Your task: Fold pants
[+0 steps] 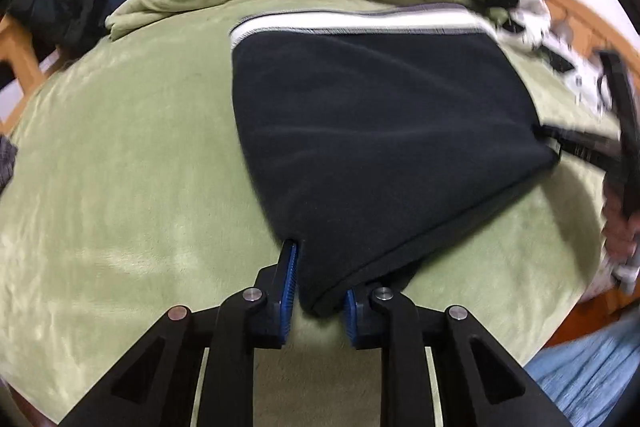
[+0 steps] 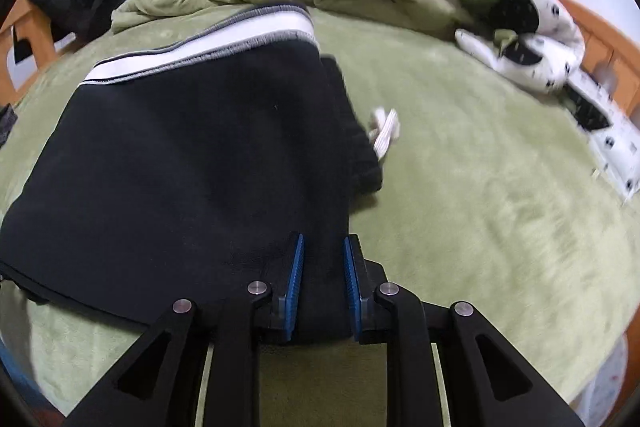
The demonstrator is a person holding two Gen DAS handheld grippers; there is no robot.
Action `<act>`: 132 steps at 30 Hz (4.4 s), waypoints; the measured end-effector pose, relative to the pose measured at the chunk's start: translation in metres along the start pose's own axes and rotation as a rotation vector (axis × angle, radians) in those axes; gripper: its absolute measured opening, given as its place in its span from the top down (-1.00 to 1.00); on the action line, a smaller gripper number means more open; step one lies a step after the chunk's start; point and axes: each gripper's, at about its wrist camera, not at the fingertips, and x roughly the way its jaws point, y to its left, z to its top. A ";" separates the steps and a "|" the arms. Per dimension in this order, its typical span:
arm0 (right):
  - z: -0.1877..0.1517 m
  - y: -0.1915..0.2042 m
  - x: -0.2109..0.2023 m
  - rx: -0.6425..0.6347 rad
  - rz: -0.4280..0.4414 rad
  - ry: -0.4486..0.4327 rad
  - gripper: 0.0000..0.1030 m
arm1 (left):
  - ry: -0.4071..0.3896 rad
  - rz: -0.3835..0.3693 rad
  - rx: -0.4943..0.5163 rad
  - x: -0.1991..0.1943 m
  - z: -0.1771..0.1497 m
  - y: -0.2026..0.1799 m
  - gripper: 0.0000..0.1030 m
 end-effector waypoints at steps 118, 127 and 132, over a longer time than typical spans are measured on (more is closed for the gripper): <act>0.166 0.217 0.100 -0.066 0.318 -0.098 0.16 | -0.175 -0.007 -0.144 0.105 0.144 0.225 -0.42; 0.164 0.214 0.100 -0.073 0.339 -0.102 0.12 | -0.176 -0.014 -0.126 0.108 0.144 0.221 -0.57; 0.163 0.214 0.099 -0.083 0.340 -0.110 0.08 | -0.170 -0.038 -0.102 0.111 0.145 0.219 -0.85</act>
